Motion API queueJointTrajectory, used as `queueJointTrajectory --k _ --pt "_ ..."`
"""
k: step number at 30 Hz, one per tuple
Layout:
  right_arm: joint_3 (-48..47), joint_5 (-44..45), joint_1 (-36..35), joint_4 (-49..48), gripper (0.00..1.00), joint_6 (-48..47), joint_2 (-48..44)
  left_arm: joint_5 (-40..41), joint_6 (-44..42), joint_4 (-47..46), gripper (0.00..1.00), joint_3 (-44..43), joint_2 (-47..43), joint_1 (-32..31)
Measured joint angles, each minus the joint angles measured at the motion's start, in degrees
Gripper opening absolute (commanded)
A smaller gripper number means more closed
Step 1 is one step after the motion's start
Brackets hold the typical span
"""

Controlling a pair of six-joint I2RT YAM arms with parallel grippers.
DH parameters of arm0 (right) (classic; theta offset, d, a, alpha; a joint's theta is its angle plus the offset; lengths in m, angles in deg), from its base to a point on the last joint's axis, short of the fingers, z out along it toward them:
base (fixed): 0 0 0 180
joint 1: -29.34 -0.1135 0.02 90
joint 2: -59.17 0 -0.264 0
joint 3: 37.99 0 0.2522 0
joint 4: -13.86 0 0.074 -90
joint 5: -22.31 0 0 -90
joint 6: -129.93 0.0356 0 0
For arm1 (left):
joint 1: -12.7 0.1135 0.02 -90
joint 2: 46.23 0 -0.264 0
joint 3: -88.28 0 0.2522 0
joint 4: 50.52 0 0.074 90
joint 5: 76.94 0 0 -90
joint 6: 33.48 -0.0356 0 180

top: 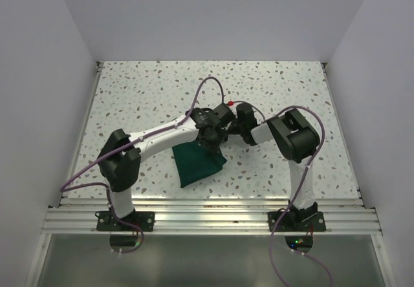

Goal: Prepare the surgical pack

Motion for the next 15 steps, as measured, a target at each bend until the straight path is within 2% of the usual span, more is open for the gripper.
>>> queueJointTrajectory --k 3,6,7,9,10,12,15 --pt "1.4 -1.2 1.8 -0.7 0.16 0.0 -0.7 -0.4 0.1 -1.5 0.00 1.2 -0.5 -0.2" --pt "1.6 -1.0 4.9 8.1 0.18 -6.3 -4.3 -0.6 0.3 -2.6 0.22 2.5 -1.4 -0.3" --pt "1.5 -1.1 6.2 11.7 0.19 -8.8 -5.7 -0.7 0.4 -2.9 0.40 2.9 -1.7 -0.3" --pt "1.3 -1.1 8.5 18.4 0.20 -13.6 -8.2 -1.2 0.8 -3.9 0.51 3.8 -2.5 -0.3" --pt "1.0 -1.1 9.4 21.0 0.20 -15.4 -9.0 -1.3 1.1 -4.2 0.62 4.3 -3.1 -0.3" --pt "-0.1 -1.0 10.7 26.7 0.20 -19.9 -10.4 -1.2 1.6 -4.5 0.70 5.1 -4.4 -0.3" --pt "-1.1 -1.1 10.6 31.2 0.20 -24.3 -11.3 -0.8 2.3 -4.6 0.71 5.8 -7.3 0.1"
